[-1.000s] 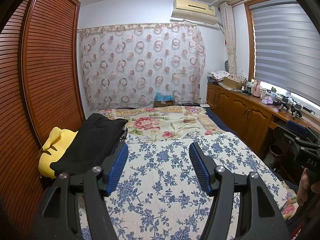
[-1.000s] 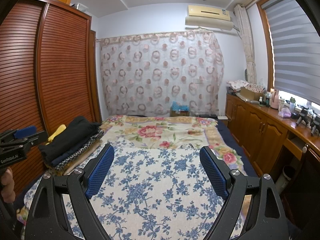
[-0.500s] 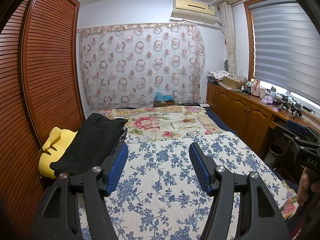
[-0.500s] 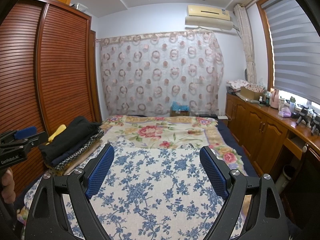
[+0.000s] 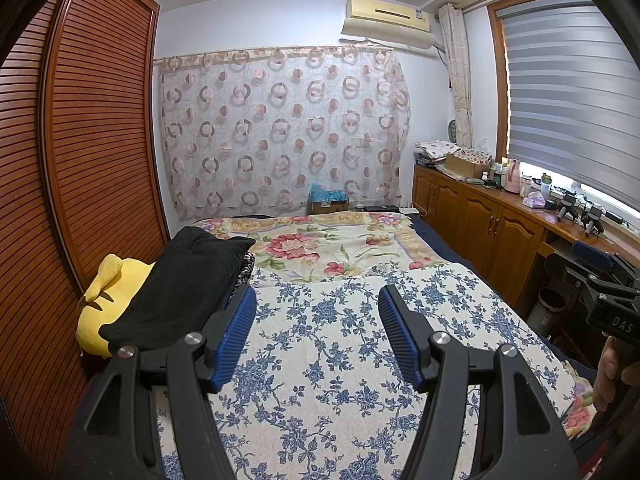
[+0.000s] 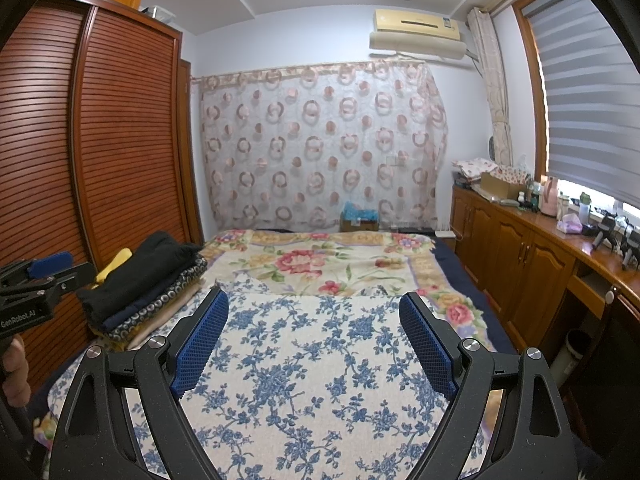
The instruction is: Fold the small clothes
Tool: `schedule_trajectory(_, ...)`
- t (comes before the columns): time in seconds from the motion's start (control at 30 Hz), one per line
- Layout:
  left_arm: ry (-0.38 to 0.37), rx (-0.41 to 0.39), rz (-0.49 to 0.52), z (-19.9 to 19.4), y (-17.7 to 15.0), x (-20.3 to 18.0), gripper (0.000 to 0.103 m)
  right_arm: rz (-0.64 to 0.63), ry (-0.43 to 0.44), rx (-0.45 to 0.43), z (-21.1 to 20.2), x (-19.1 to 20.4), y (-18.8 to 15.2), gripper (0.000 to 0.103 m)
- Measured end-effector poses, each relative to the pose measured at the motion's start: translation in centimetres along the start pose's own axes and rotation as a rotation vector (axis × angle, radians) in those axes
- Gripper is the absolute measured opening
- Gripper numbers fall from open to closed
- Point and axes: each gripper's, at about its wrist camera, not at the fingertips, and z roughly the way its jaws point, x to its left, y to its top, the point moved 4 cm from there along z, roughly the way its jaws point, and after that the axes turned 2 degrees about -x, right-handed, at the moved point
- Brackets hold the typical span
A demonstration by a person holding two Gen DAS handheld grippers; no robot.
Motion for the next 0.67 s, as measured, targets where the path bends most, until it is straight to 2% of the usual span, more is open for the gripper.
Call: schedule_trajectory(0.67, -0.001, 0.001, -0.001, 0.01, 0.08, -0.02, 0.064, 0.001, 0.000, 0.000, 0.03, 0.05, -0.04, 0.089)
